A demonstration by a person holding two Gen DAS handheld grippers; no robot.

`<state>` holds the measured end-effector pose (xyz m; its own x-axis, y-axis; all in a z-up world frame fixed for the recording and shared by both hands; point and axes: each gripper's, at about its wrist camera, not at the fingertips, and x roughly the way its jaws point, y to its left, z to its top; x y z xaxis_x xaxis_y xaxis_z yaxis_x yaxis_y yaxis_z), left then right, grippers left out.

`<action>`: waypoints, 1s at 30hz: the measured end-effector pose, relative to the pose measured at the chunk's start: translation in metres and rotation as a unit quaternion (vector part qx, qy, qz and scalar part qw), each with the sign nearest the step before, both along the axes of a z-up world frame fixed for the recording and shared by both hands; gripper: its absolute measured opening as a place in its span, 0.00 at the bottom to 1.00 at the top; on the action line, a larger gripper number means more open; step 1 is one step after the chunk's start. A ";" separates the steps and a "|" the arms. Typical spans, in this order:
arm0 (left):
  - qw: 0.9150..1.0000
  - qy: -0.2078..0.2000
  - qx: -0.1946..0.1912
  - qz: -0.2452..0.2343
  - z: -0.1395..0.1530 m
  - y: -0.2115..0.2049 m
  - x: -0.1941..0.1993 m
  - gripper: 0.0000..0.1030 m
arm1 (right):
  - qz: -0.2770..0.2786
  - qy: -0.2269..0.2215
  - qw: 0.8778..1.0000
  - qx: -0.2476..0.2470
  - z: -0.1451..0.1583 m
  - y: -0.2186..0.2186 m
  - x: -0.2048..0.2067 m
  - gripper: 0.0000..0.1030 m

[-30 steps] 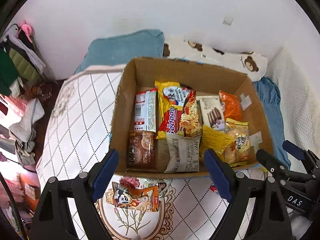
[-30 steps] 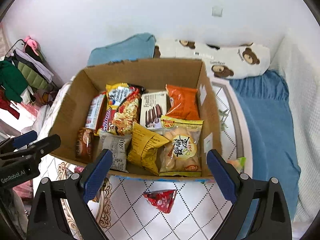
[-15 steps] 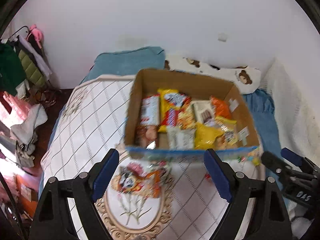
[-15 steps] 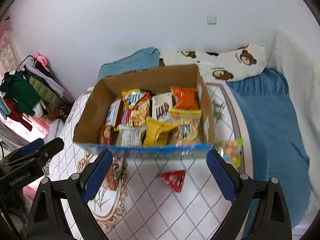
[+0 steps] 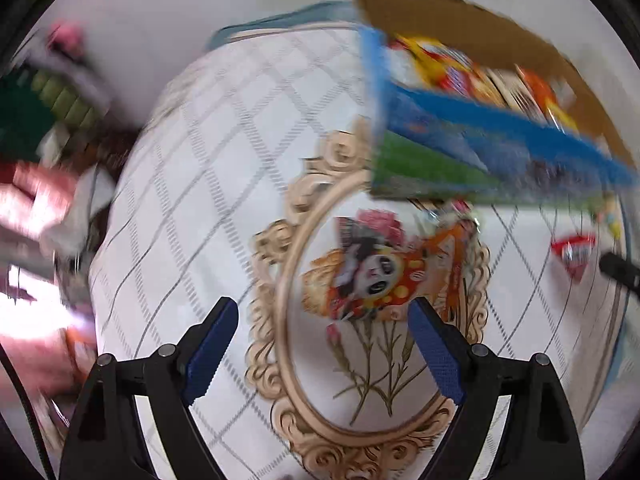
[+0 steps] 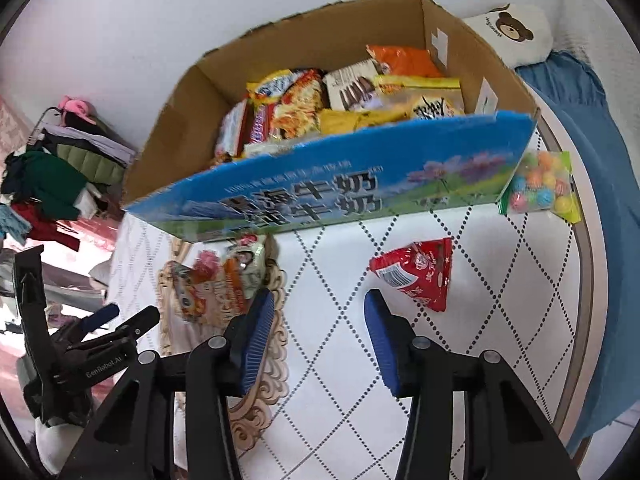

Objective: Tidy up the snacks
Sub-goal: 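Grasp the orange sunflower-seed bag with left tool while right tool grasps red triangle pack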

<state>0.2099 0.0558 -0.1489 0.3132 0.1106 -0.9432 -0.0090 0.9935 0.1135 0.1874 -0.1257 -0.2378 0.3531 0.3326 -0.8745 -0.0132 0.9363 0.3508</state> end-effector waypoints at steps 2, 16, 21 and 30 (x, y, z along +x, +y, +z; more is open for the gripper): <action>0.998 0.010 0.016 -0.057 -0.009 -0.017 0.005 0.84 | -0.002 0.011 1.000 -0.003 -0.007 0.000 0.002 0.48; 0.848 0.028 0.285 -0.446 -0.088 -0.113 -0.014 0.74 | -0.029 0.040 0.998 -0.027 -0.030 -0.028 0.027 0.50; 0.908 0.062 0.197 -0.364 -0.075 -0.106 -0.002 0.57 | -0.027 0.046 0.996 -0.066 -0.048 -0.028 0.047 0.50; 0.962 0.178 -0.207 0.029 -0.073 -0.014 0.000 0.57 | 0.010 0.059 0.996 -0.068 -0.066 -0.025 0.043 0.44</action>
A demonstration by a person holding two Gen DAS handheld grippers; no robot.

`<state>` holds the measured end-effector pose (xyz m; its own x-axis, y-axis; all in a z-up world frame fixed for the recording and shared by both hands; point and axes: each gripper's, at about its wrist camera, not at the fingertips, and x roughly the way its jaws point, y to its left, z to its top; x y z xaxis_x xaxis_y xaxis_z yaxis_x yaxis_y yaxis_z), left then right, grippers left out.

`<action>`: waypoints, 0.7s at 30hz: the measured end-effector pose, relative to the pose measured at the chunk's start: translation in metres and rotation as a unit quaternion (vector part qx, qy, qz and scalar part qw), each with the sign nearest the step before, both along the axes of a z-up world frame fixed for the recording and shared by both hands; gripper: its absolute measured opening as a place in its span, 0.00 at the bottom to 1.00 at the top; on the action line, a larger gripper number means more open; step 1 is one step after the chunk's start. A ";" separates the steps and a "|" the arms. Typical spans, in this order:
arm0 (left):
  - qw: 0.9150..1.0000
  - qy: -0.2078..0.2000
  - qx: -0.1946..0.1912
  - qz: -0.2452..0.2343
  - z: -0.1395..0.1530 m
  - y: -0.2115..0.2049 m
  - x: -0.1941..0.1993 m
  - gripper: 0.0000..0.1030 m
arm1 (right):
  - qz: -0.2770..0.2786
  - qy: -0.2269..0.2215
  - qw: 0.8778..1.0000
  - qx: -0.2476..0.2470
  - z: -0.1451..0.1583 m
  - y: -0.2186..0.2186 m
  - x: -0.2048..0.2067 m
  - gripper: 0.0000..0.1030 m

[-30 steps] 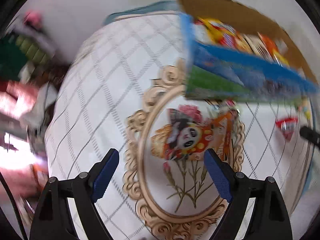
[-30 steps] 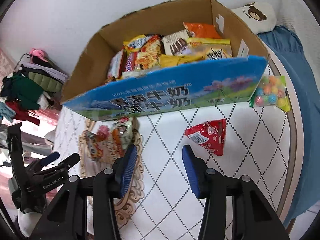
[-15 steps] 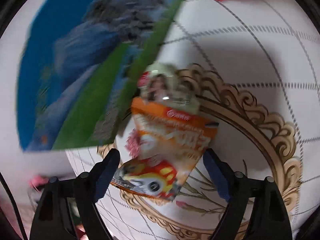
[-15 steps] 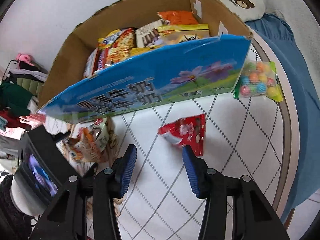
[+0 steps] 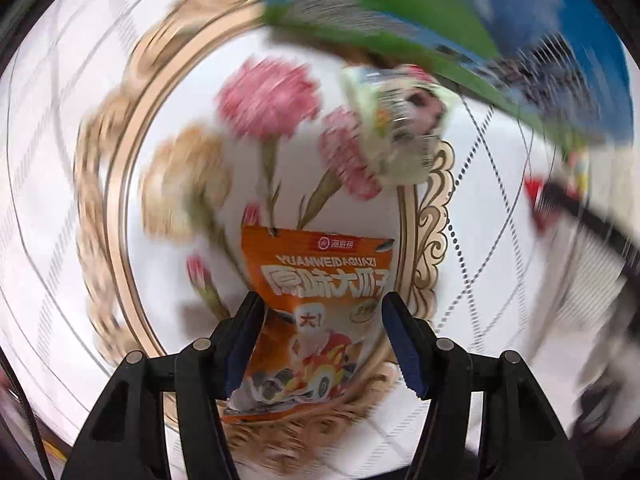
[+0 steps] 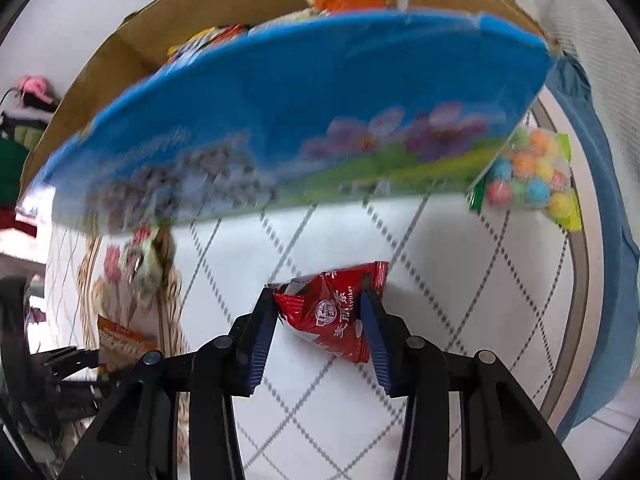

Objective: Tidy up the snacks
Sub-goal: 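Grasp the orange sunflower-seed bag with left tool while right tool grasps red triangle pack, then carry both packs into the box and open both tools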

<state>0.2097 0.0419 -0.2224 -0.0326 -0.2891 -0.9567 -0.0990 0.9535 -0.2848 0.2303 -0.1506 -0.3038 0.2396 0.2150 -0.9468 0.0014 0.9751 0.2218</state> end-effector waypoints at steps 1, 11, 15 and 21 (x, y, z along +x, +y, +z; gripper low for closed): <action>1.000 0.005 -0.012 0.017 -0.001 0.003 -0.003 0.57 | 0.008 0.005 1.000 0.003 -0.001 0.001 -0.004 0.44; 1.000 0.010 0.024 -0.016 -0.031 -0.009 -0.040 0.71 | 0.053 0.065 0.996 0.042 -0.007 -0.001 -0.042 0.58; 0.997 0.010 0.065 -0.043 -0.041 -0.039 -0.043 0.87 | 0.016 0.069 0.995 0.068 0.002 -0.022 -0.058 0.59; 0.995 -0.001 0.096 -0.042 -0.052 -0.075 -0.042 0.90 | -0.032 0.051 0.992 0.108 0.017 -0.039 -0.061 0.64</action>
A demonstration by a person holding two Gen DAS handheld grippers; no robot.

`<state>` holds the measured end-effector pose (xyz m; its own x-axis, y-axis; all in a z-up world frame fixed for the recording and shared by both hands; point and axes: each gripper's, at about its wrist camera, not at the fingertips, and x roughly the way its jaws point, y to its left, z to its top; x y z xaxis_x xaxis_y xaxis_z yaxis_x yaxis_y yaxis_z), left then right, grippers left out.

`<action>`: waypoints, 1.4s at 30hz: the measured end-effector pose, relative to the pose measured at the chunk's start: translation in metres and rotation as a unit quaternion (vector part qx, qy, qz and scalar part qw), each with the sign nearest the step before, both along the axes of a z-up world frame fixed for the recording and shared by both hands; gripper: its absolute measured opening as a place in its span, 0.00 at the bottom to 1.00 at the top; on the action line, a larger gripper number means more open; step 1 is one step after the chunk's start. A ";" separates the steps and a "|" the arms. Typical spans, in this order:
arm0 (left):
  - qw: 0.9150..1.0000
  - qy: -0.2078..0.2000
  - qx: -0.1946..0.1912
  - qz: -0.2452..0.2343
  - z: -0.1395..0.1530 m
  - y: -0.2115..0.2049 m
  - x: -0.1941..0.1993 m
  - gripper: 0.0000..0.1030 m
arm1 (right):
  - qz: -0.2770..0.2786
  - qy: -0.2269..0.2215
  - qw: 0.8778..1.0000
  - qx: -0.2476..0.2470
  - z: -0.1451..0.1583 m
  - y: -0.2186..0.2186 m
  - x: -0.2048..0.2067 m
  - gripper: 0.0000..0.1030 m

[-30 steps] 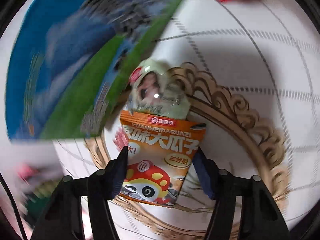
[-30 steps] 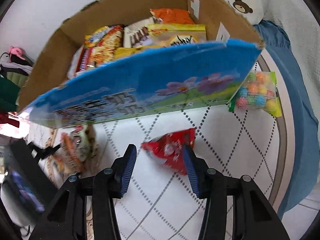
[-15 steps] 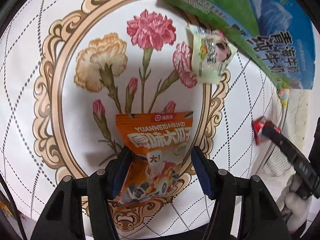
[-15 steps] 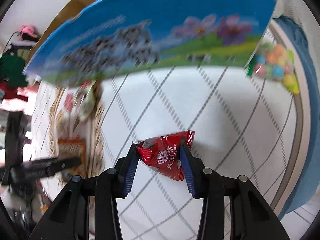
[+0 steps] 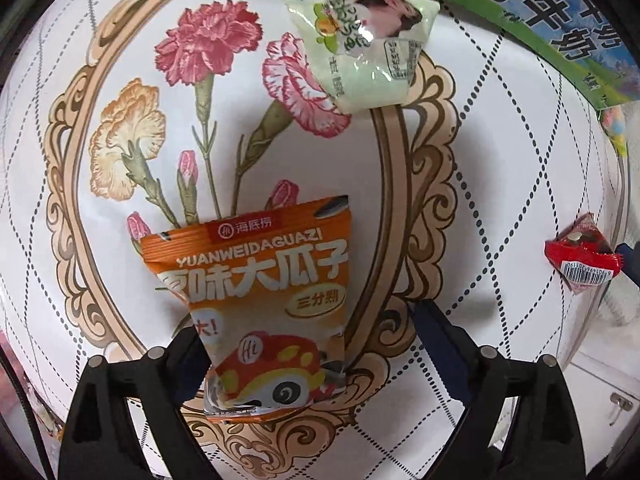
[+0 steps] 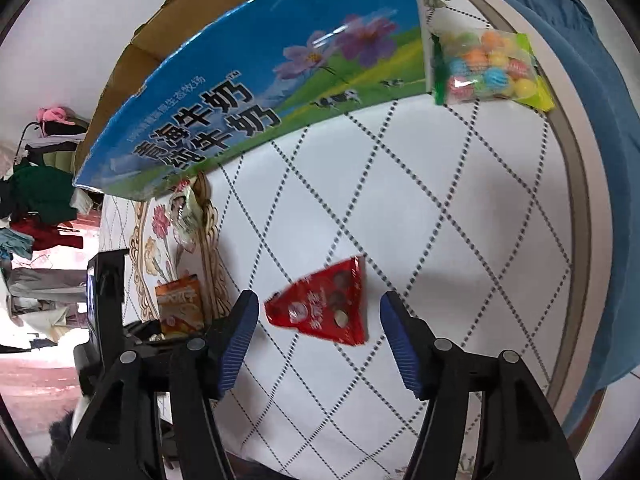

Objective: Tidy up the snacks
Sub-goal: 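Carry both packs into the box and open both tools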

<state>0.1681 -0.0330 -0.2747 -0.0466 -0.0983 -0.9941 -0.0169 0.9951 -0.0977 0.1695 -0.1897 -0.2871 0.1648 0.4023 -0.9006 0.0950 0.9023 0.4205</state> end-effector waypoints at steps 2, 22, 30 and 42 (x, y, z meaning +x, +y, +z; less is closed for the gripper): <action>1.000 -0.009 0.007 0.004 0.009 -0.006 0.001 0.83 | 0.020 -0.006 1.000 -0.009 -0.002 0.013 0.005 0.64; 0.991 -0.083 -0.090 0.045 0.129 -0.018 -0.015 0.46 | 0.071 -0.082 0.994 -0.023 0.024 0.041 -0.012 0.50; 0.976 -0.168 -0.139 0.025 0.224 -0.024 0.050 0.46 | 0.055 -0.157 0.986 0.023 0.113 0.024 0.020 0.50; 0.986 -0.137 -0.084 0.037 0.213 0.016 0.179 0.46 | 0.049 -0.186 0.981 -0.024 0.150 0.010 0.148 0.50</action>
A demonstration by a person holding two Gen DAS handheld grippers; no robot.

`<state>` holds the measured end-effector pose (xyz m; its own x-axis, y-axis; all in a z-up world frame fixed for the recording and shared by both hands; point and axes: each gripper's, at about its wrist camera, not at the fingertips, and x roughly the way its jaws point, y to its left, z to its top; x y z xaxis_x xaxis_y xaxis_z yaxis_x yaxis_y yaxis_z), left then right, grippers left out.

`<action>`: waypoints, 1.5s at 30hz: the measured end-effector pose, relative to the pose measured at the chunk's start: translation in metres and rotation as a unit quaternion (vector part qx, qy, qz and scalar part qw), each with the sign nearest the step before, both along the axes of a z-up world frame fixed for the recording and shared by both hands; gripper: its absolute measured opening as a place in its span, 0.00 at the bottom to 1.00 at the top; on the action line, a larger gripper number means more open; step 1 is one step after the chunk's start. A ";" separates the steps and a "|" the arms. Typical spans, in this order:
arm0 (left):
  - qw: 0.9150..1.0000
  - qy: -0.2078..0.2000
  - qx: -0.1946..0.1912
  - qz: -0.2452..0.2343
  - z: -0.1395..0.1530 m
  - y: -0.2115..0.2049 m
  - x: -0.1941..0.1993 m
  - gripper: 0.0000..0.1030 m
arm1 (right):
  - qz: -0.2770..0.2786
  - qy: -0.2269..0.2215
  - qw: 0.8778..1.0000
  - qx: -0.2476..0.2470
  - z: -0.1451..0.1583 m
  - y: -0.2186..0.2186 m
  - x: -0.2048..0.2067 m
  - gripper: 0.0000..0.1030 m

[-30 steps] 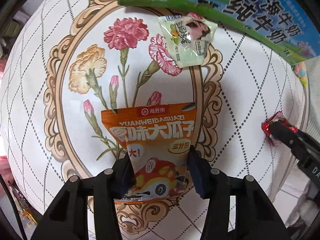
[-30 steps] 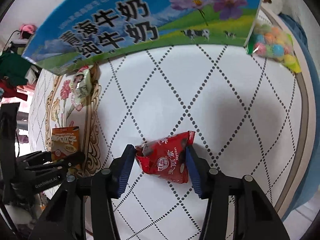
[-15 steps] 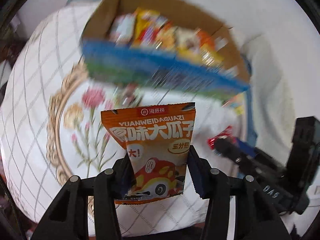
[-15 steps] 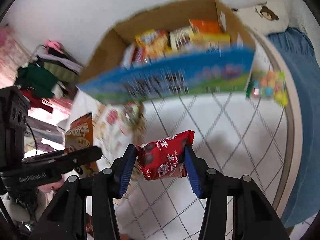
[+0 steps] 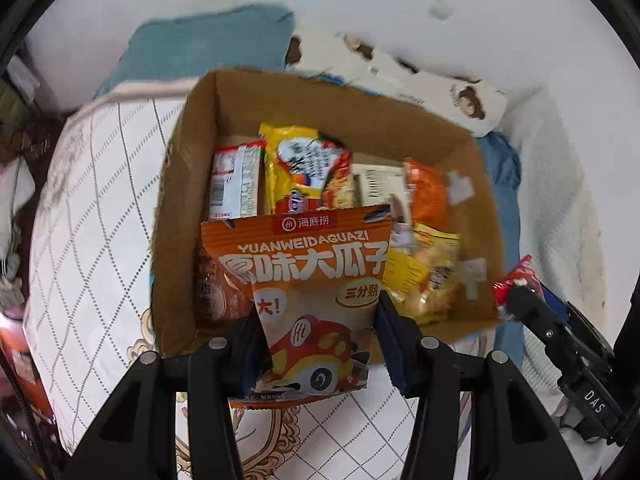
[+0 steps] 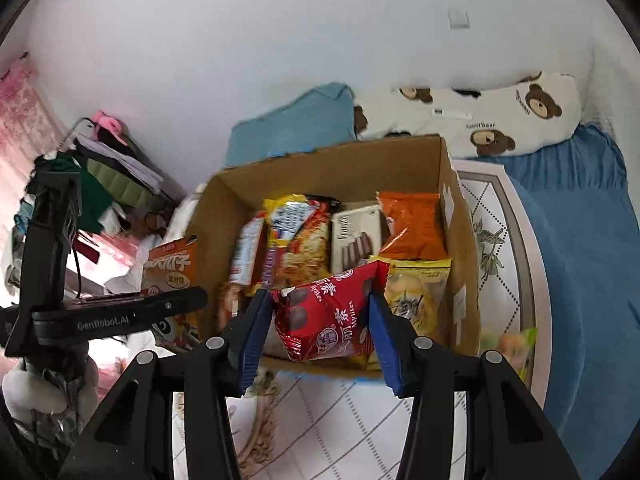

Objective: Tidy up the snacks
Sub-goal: 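Carry both packs into the box and open both tools, then grasp the clear candy pouch with left tool while right tool grasps colorful gumball bag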

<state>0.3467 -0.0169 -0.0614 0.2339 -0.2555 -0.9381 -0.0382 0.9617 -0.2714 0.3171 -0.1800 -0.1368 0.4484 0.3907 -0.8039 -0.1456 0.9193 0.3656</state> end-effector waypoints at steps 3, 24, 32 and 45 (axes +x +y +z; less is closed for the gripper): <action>0.999 0.039 0.001 -0.007 -0.025 0.002 0.015 0.48 | 0.004 0.043 0.999 -0.003 -0.026 0.001 0.021 0.53; 0.995 -0.006 0.096 0.010 -0.033 0.001 0.000 0.96 | -0.022 0.090 0.991 -0.095 -0.078 0.003 0.021 0.97; 0.990 -0.070 0.119 0.022 -0.004 -0.005 -0.025 0.96 | -0.029 0.037 0.991 -0.122 -0.046 0.004 -0.003 0.97; 0.982 -0.147 0.112 0.028 0.050 -0.013 -0.082 0.96 | -0.038 -0.045 0.990 -0.126 0.014 0.005 -0.059 0.97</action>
